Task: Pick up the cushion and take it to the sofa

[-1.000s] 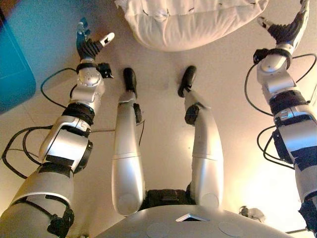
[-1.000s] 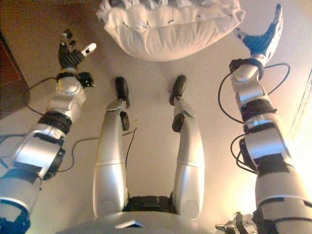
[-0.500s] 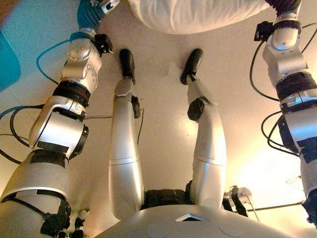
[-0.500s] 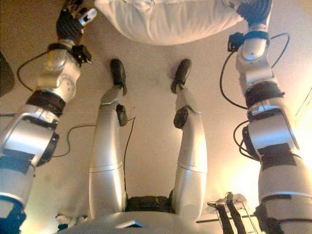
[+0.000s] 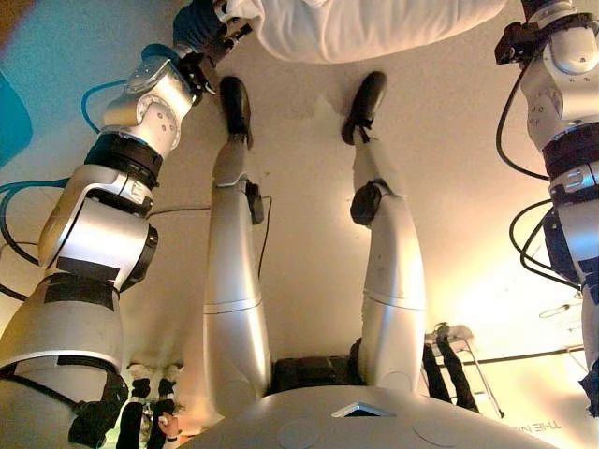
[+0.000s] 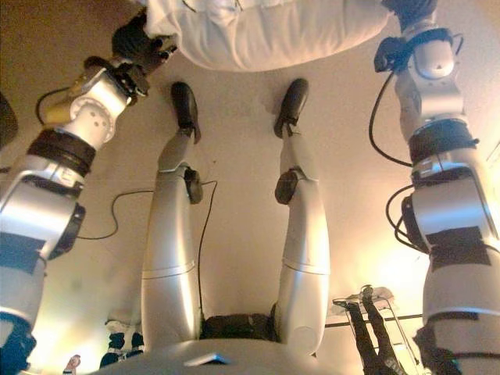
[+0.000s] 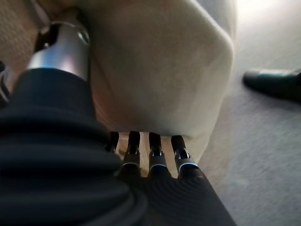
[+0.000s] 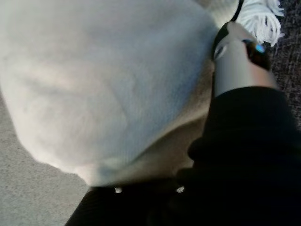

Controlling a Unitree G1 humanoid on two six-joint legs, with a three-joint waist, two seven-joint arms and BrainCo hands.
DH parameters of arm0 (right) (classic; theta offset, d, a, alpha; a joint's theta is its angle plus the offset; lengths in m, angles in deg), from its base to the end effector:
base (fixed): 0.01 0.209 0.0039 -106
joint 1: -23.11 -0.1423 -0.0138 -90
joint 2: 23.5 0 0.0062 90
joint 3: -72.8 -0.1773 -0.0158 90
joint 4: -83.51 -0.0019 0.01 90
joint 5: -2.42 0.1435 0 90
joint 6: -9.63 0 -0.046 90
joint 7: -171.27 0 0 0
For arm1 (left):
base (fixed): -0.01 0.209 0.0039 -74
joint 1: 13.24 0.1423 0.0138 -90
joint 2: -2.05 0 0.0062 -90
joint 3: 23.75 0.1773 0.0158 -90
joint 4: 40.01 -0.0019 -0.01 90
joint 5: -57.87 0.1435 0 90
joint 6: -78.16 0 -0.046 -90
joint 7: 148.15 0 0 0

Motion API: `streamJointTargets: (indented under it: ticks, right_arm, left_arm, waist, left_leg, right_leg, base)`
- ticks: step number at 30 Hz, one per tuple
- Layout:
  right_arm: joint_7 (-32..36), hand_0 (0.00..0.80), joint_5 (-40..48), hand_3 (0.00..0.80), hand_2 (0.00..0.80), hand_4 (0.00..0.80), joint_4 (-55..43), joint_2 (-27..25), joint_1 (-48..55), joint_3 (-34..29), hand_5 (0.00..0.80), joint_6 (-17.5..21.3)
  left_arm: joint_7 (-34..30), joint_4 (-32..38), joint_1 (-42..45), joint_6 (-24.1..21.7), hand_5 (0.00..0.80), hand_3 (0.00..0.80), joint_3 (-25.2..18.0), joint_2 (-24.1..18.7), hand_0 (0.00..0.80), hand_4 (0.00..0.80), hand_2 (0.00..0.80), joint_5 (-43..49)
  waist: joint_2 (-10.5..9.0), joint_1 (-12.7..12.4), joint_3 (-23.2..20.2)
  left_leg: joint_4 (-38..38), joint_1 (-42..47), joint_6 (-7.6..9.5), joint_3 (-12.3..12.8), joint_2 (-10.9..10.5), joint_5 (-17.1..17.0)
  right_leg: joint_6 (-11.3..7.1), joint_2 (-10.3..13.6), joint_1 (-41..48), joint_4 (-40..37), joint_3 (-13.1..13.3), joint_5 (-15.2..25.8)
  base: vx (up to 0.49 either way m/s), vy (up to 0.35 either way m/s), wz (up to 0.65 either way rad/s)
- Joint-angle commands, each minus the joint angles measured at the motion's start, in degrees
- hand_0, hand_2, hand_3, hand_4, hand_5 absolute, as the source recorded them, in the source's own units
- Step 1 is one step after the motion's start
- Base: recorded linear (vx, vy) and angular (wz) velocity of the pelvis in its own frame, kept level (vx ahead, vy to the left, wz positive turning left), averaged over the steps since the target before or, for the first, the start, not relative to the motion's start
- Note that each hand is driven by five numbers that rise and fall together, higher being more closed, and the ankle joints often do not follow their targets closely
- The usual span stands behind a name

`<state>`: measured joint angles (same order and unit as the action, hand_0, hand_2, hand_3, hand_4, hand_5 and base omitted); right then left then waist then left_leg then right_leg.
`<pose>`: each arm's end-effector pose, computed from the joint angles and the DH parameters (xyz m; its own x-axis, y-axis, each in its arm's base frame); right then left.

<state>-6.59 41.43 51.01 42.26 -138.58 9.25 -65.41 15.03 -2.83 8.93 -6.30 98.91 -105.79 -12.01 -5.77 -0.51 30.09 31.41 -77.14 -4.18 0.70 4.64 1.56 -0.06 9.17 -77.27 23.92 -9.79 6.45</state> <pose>0.3565 -0.2376 0.2743 0.8947 0.0175 0.4463 0.0776 0.9779 -0.1939 0.3674 0.1904 0.2226 0.9089 -0.4017 0.1119 0.4169 0.8700 -0.2634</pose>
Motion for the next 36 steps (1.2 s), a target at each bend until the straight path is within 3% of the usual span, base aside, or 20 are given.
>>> streamJointTargets:
  ticks: [1, 4, 5, 6, 7, 8, 9, 11, 13, 17, 24, 30, 36]
  right_arm:
    - [2.1, 0.000, 1.2, 0.000, 0.000, 0.000, -2.9, 1.9, -3.8, 5.7, 0.000, -0.2]
    - [3.7, 0.000, 2.5, 0.000, 0.000, 0.000, -3.3, 2.4, -4.4, 5.6, 0.000, -0.5]
    - [4.3, 0.000, 3.0, 0.000, 0.000, 0.000, -3.5, 2.4, -4.4, 5.5, 0.000, -0.6]
    - [5.4, 0.000, 3.8, 0.000, 0.000, 0.000, -3.8, 2.6, -4.6, 5.5, 0.000, -0.8]
    - [7.7, 0.041, 5.0, 0.041, 0.041, 0.041, -4.3, 2.8, -4.7, 5.6, 0.041, -1.3]
    - [9.5, 0.558, 5.7, 0.558, 0.558, 0.558, -4.9, 2.9, -4.7, 5.8, 0.558, -1.2]
    - [10.6, 0.800, 6.2, 0.800, 0.800, 0.800, -5.5, 2.7, -4.6, 6.0, 0.800, -1.0]
    - [13.0, 0.800, 7.1, 0.800, 0.800, 0.800, -6.3, 2.9, -4.2, 6.2, 0.800, -0.6]
    - [17.2, 0.800, 8.2, 0.800, 0.800, 0.800, -3.8, 2.7, -4.6, 6.7, 0.800, 0.8]
    - [16.7, 0.800, 7.9, 0.800, 0.800, 0.800, -4.7, 3.0, -3.9, 7.0, 0.800, 1.2]
    - [11.7, 0.800, 7.2, 0.800, 0.800, 0.800, -10.5, 2.5, -0.5, 5.7, 0.800, -0.9]
    - [10.7, 0.800, 6.7, 0.800, 0.800, 0.800, -13.9, 2.4, 8.3, 1.4, 0.800, 0.5]
    - [10.6, 0.800, 6.1, 0.800, 0.800, 0.800, -20.3, 4.3, 21.6, -4.2, 0.800, 2.8]
  left_arm:
    - [-7.6, 5.6, -1.4, 3.0, 0.000, 0.000, 0.3, 5.6, 0.000, 0.000, 0.000, -7.5]
    - [-9.4, 6.6, -1.9, 3.5, 0.000, 0.000, -0.1, 6.3, 0.000, 0.000, 0.000, -8.1]
    - [-9.8, 6.9, -2.0, 3.7, 0.336, 0.336, -0.2, 6.4, 0.336, 0.336, 0.336, -7.5]
    - [-10.4, 7.0, -2.3, 3.5, 0.800, 0.800, 0.1, 6.5, 0.800, 0.800, 0.800, -7.1]
    - [-10.8, 7.3, -2.5, 3.2, 0.800, 0.800, 0.5, 6.7, 0.800, 0.800, 0.800, -6.2]
    - [-11.4, 7.5, -2.6, 2.5, 0.800, 0.800, 1.0, 6.8, 0.800, 0.800, 0.800, -6.3]
    - [-11.5, 7.9, -2.6, 2.2, 0.800, 0.800, 1.0, 6.9, 0.800, 0.800, 0.800, -6.8]
    - [-12.8, 7.5, -3.1, 1.5, 0.800, 0.800, 0.6, 6.5, 0.800, 0.800, 0.800, -8.5]
    - [-20.5, 0.4, -5.9, 3.7, 0.800, 0.800, -0.1, 4.5, 0.800, 0.800, 0.800, -10.9]
    - [-21.7, -0.5, -3.8, 3.4, 0.800, 0.800, -2.0, 3.9, 0.800, 0.800, 0.800, -10.5]
    - [-13.6, 9.6, 1.1, 0.3, 0.800, 0.800, -2.7, 6.0, 0.800, 0.800, 0.800, -10.7]
    - [-12.8, 14.5, 8.6, -3.2, 0.800, 0.800, -4.0, 8.6, 0.800, 0.800, 0.800, -9.7]
    - [-13.9, 19.2, 19.5, -4.4, 0.800, 0.800, -6.9, 11.9, 0.800, 0.800, 0.800, -6.1]
  waist:
    - [3.15, 0.2, -0.3]
    - [3.28, 0.2, -0.3]
    - [3.33, 0.2, -0.3]
    - [3.42, 0.2, -0.3]
    - [3.56, 0.3, -0.3]
    - [3.60, 0.4, -0.3]
    - [3.60, 0.4, -0.3]
    - [3.77, 0.7, -0.3]
    - [3.83, 1.0, -0.3]
    - [3.87, 0.6, -0.3]
    - [3.80, 0.7, -0.3]
    - [3.93, 0.9, -0.3]
    - [3.92, 0.8, -0.3]
  left_leg:
    - [-5.7, -0.5, -3.35, -4.4, -1.9, -1.0]
    - [-6.0, -0.8, -3.30, -4.5, -2.1, -1.1]
    - [-6.1, -0.9, -3.29, -4.5, -2.1, -1.2]
    - [-6.2, -0.9, -3.28, -4.5, -2.2, -1.3]
    - [-6.2, -1.0, -3.27, -4.5, -2.3, -1.4]
    - [-6.3, -1.2, -3.25, -4.5, -2.3, -1.6]
    - [-6.3, -1.2, -3.25, -4.5, -2.4, -1.6]
    - [-6.2, -1.3, -3.25, -4.2, -2.2, -1.9]
    - [-5.2, -1.4, -3.61, -3.6, -2.0, -1.7]
    - [-4.9, -1.1, -3.82, -3.7, -1.9, -1.6]
    - [-6.3, 1.1, -3.39, -4.6, -2.5, -2.3]
    - [-6.3, 5.8, -3.05, -4.6, -2.6, -3.0]
    - [-6.1, 16.6, -2.38, -3.3, -1.9, -2.8]
  right_leg:
    - [-6.51, -1.4, 2.5, 1.9, -0.7, -6.0]
    - [-6.51, -1.5, 2.2, 1.8, -0.6, -5.9]
    - [-6.54, -1.5, 2.1, 1.8, -0.5, -6.0]
    - [-6.54, -1.5, 2.1, 1.6, -0.4, -5.9]
    - [-6.53, -1.5, 1.9, 1.5, -0.3, -5.7]
    - [-6.60, -1.5, 1.7, 1.6, -0.2, -5.6]
    - [-6.60, -1.5, 1.6, 1.5, -0.1, -5.5]
    - [-6.57, -1.7, 1.4, 2.0, 0.1, -5.6]
    - [-6.48, -1.5, 1.3, 2.9, 0.4, -6.1]
    - [-6.34, -1.4, 1.3, 3.2, 0.6, -6.3]
    - [-6.43, -1.7, 3.2, 1.3, 1.2, -4.7]
    - [-6.32, -1.6, 7.1, 1.9, 2.2, -3.9]
    - [-6.10, -0.7, 16.9, 2.4, 2.1, -3.8]
  base:
    - [0.026, 0.040, 0.01]
    - [0.008, 0.010, 0.00]
    - [0.000, 0.000, 0.00]
    - [0.005, 0.035, 0.00]
    - [0.003, 0.040, 0.01]
    - [0.002, 0.034, 0.01]
    - [0.000, 0.000, 0.00]
    - [-0.008, 0.060, -0.01]
    - [-0.015, 0.072, -0.03]
    - [-0.011, 0.009, -0.04]
    - [-0.003, -0.002, 0.01]
    - [-0.002, 0.005, 0.00]
    - [0.003, -0.006, 0.01]
